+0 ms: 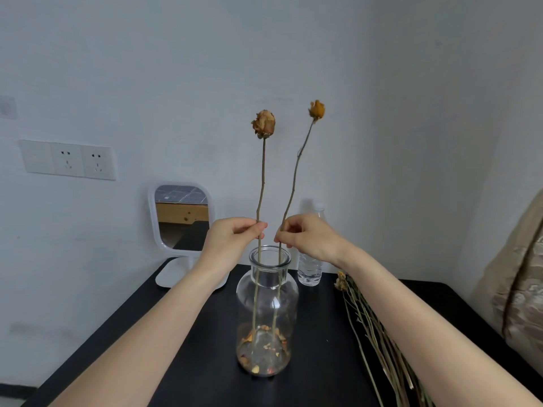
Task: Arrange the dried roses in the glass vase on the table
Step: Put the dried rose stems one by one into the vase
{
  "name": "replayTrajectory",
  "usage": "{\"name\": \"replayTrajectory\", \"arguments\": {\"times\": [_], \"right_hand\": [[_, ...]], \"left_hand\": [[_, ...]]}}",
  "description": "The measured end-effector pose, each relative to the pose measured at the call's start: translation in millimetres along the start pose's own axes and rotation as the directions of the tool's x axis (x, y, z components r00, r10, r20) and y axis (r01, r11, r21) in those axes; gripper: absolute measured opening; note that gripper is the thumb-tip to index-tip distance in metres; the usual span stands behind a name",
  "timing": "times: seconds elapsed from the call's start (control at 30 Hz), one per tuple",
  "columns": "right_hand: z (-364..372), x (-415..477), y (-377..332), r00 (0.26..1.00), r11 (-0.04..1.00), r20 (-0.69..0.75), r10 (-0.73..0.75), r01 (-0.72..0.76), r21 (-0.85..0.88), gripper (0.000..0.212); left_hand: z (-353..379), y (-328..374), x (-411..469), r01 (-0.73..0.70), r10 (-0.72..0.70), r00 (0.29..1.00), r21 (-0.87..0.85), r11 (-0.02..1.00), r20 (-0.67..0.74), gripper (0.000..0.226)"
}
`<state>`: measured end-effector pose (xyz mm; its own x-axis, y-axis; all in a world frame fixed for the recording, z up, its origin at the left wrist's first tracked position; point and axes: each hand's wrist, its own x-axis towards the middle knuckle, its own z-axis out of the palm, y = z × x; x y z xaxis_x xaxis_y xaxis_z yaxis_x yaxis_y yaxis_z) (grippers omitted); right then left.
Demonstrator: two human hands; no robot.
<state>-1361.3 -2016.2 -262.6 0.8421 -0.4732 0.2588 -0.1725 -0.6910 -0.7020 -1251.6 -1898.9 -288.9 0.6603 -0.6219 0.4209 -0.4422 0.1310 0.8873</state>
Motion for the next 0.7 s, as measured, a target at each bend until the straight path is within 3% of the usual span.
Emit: {"name": "replayTrajectory", "arguments": {"times": [0.37,0.57,0.7], "right_hand": [[7.2,-4.1,-2.9,0.998,0.996,0.060,0.026,-0.031,0.083,0.008],[8.5,-2.6,-1.1,0.999,0.984,0.009,0.041,-0.042,0.172,0.007],[10.8,-0.8,1.2,0.999,0.986,-0.011,0.038,-0.036,0.165,0.010]], "left_hand": [[-1.2,-8.8,-4.3,0.053,-0.060,0.994,0.071,0.996,0.092,0.007],[-0.3,-8.2,-2.1,0.047,-0.050,0.998,0.099,0.994,0.036,0.004],[1.0,-7.0,-1.0,0.030,-0.033,0.999,0.136,0.990,0.026,0.015]]}}
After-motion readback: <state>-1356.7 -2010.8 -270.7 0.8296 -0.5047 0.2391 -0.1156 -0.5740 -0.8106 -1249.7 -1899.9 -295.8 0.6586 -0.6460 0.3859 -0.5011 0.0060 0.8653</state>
